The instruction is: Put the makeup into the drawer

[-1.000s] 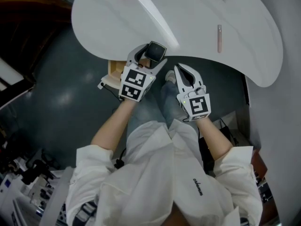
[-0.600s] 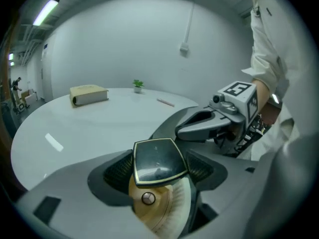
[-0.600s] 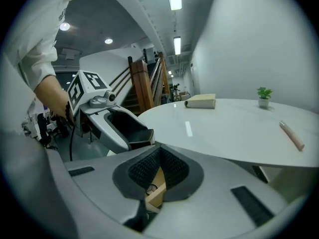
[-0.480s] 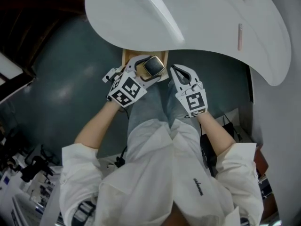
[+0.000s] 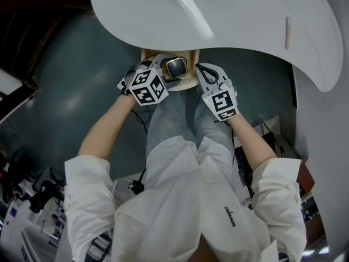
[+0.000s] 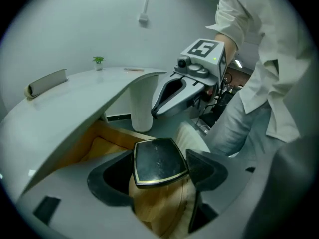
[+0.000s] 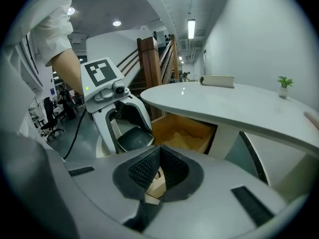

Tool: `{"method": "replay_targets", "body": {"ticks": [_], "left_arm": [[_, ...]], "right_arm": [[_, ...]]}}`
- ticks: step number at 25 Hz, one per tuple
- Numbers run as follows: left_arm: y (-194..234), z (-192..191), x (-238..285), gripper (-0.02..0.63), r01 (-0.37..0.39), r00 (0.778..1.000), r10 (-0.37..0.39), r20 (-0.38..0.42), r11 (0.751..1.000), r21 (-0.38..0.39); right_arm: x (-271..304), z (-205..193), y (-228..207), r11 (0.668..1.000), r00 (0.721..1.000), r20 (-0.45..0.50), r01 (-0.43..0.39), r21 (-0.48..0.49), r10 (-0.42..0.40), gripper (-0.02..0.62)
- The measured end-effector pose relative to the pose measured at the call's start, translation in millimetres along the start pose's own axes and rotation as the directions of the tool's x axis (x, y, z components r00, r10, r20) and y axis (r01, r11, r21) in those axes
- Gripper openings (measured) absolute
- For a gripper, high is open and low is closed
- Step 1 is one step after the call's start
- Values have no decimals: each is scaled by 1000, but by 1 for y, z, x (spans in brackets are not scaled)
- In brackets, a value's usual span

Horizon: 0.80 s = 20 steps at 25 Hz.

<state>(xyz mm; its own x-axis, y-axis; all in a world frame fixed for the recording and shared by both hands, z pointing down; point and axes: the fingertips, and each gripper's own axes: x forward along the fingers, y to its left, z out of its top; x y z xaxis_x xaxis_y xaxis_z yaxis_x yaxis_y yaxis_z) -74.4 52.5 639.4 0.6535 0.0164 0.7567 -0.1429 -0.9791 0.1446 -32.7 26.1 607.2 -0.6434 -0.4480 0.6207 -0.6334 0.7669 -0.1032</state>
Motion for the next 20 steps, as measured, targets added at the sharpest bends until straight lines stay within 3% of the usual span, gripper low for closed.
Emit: {"method": "replay_targets", "body": {"ticks": [6, 14, 20], "left_arm": [[-4, -13, 27, 345, 77, 994, -71, -84, 994, 75], [5, -15, 46, 347, 82, 986, -52, -161, 980, 184], [19, -32, 77, 347, 97, 976, -56, -209, 976, 193]], "right_arm": [[17, -19, -1, 1000, 998, -57, 16, -8, -17, 17], [14, -23, -7, 1000, 998, -53, 14, -22, -15, 17], [15, -27, -12, 1000, 998, -50, 30, 2, -30, 17]]}}
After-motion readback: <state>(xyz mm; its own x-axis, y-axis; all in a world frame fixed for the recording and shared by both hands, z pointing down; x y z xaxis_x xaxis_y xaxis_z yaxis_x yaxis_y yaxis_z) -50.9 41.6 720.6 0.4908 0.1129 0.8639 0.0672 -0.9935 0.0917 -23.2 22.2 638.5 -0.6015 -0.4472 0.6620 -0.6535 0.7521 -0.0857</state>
